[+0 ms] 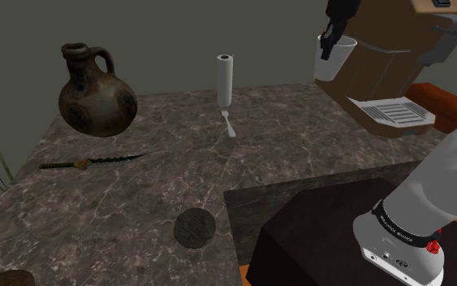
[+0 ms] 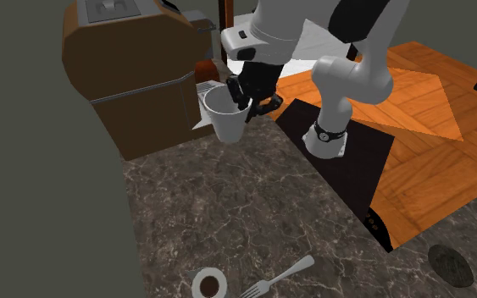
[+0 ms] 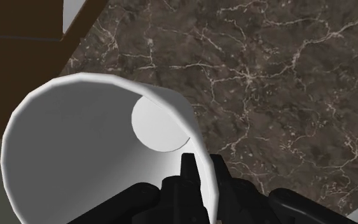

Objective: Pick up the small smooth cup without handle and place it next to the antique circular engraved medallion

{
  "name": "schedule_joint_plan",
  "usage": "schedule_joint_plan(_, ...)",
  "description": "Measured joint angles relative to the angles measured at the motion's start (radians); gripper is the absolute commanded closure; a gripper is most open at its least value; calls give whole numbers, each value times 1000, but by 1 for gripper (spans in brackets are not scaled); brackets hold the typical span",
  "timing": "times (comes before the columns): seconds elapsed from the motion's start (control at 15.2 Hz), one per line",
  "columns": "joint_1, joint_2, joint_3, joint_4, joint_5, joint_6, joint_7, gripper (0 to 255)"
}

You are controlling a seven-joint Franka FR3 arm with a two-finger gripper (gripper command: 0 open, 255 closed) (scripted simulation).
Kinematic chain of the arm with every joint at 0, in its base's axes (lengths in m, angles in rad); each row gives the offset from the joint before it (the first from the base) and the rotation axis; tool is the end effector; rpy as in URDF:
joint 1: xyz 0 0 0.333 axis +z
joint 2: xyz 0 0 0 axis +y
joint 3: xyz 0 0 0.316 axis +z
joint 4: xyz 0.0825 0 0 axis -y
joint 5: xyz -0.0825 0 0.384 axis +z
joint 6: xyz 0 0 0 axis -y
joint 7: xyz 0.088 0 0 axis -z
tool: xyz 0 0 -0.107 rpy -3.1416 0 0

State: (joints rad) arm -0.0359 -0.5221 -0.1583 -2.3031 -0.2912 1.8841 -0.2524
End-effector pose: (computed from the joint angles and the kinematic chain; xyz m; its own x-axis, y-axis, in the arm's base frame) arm 0.3943 -0.1082 0.5497 0.9872 0.1549 0.0376 0.1430 -0.9648 0.2207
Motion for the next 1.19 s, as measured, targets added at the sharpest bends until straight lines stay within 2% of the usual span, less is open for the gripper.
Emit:
schedule_joint_plan(0.53, 69, -103, 162, -74, 70, -74, 184, 255)
schedule_joint_plan(1.19, 163, -122, 363, -67, 186, -144, 411, 255)
